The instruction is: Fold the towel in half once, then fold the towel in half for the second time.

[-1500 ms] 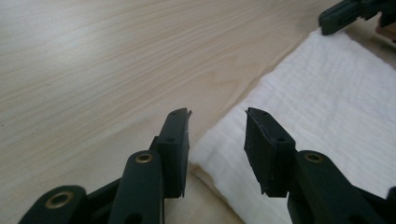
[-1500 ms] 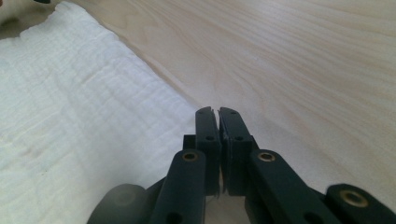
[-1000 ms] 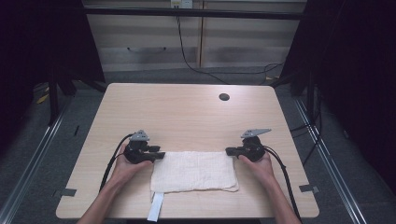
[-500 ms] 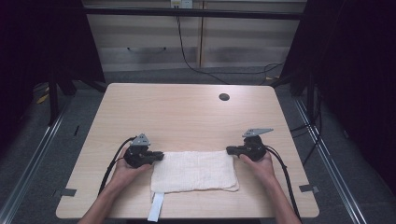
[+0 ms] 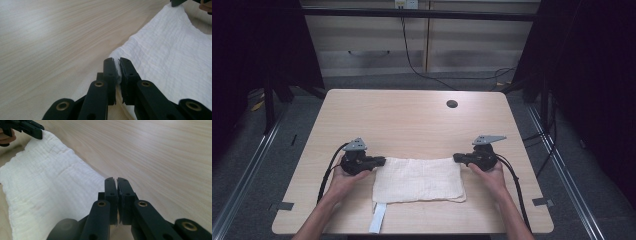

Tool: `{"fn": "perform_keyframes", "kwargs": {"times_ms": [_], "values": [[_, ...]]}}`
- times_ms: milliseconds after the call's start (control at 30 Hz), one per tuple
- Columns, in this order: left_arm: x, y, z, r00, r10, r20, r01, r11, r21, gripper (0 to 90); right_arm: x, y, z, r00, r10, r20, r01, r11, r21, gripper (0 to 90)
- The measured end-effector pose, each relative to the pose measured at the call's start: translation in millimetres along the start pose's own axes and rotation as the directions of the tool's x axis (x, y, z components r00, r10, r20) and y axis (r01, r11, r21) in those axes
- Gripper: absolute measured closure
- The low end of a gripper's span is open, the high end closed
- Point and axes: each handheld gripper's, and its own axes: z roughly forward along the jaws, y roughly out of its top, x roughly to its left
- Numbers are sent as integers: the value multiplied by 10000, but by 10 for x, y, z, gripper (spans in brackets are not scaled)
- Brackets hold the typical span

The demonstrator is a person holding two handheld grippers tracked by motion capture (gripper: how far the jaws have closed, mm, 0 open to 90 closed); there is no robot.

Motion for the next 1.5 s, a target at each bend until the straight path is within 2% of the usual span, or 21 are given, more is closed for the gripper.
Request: {"fn": "perform_keyframes", "kwargs": {"times_ms": [233, 467, 633, 800, 1233, 1400, 1500], "values": [[-10, 55, -61, 9999, -98, 47, 100, 9993, -367, 843, 160, 65, -95, 9978, -655, -26, 654, 9970, -409, 876], [6, 59, -47, 9999, -157, 16, 157, 9992, -372, 843, 252, 123, -181, 9933, -1140, -193, 1129, 9923, -507, 876], [24, 52, -44, 9996, -272, 10, 272, 9988, -399, 843, 280, 119, -178, 9927, -1149, -378, 1133, 9927, -420, 876], [40, 30, -54, 9993, -346, -158, 340, 9988, -357, 843, 332, 114, -223, 9906, -1339, -263, 1330, 9906, -326, 874], [72, -8, -46, 9965, -711, -446, 692, 9967, -418, 843, 497, 15, -281, 9854, -1627, -497, 1621, 9866, -160, 874], [64, -20, -67, 9957, -761, -532, 739, 9964, -409, 845, 582, -50, -285, 9819, -1837, -453, 1843, 9828, 95, 874], [59, -21, -60, 9949, -844, -552, 818, 9955, -482, 845, 612, -95, -295, 9803, -1882, -604, 1896, 9817, 170, 874]]}}
